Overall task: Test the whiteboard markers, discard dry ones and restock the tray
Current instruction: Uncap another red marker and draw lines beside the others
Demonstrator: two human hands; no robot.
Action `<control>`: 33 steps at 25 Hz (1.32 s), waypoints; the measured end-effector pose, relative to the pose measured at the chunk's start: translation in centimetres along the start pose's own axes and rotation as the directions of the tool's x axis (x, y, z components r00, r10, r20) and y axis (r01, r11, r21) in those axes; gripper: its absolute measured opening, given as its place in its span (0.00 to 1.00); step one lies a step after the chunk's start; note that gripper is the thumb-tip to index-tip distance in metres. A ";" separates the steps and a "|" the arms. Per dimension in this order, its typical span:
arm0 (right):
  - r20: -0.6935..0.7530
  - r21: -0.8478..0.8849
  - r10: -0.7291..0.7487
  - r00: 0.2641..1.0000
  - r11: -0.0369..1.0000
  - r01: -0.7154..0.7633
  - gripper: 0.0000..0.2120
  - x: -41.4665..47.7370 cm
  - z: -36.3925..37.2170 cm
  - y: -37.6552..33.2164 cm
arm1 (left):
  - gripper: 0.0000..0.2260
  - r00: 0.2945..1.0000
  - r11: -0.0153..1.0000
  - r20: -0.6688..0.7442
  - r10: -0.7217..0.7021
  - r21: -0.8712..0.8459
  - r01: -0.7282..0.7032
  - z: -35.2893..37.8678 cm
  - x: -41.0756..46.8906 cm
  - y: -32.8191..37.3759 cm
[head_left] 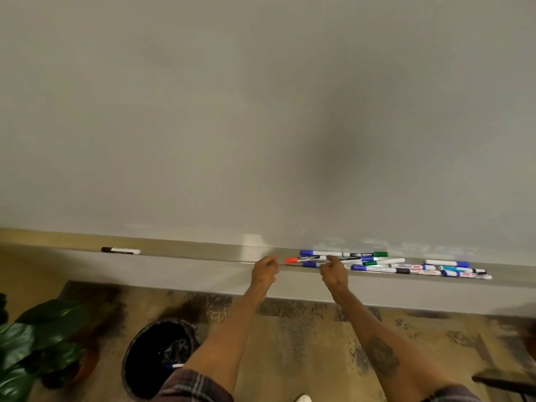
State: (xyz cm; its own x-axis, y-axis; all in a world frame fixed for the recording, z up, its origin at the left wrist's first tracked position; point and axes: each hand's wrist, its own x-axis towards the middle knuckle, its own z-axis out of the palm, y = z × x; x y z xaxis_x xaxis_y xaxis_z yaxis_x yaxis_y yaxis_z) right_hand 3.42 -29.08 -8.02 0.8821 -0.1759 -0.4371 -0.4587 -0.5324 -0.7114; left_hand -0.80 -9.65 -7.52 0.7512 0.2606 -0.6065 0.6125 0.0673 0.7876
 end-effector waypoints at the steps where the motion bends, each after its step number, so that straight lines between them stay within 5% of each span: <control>1: 0.021 0.029 0.025 0.999 0.999 -0.025 0.20 0.5 -0.4 0.7 | 0.15 0.999 0.999 0.003 -0.032 -0.032 0.032 0.8 0.2 0.0; 10: 0.218 0.271 0.063 0.974 0.955 -0.123 0.06 2.4 -1.1 0.5 | 0.19 0.994 0.991 -0.017 -0.105 -0.084 0.103 4.8 1.7 0.2; 19: 0.177 0.297 0.092 0.980 0.944 -0.143 0.05 3.0 -0.5 0.6 | 0.10 0.993 0.988 -0.036 -0.108 -0.116 0.103 5.1 2.5 -0.1; 27: 0.016 0.545 0.173 0.985 0.824 -0.153 0.07 1.3 -0.8 0.8 | 0.06 0.978 0.963 -0.209 0.008 -0.262 -0.064 4.9 2.0 0.5; 33: 0.108 0.675 -0.004 0.994 0.734 -0.070 0.06 -0.9 -3.5 -0.3 | 0.08 0.961 0.886 -0.238 0.140 -0.402 -0.229 5.1 -1.1 4.3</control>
State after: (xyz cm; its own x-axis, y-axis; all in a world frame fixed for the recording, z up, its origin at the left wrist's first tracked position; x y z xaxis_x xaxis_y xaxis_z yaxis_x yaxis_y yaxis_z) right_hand 3.11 -31.68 -5.48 0.8673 -0.0832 -0.4907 -0.4712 0.1803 -0.8634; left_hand 2.26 -14.53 -4.05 0.7492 0.4893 -0.4464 0.2719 0.3875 0.8809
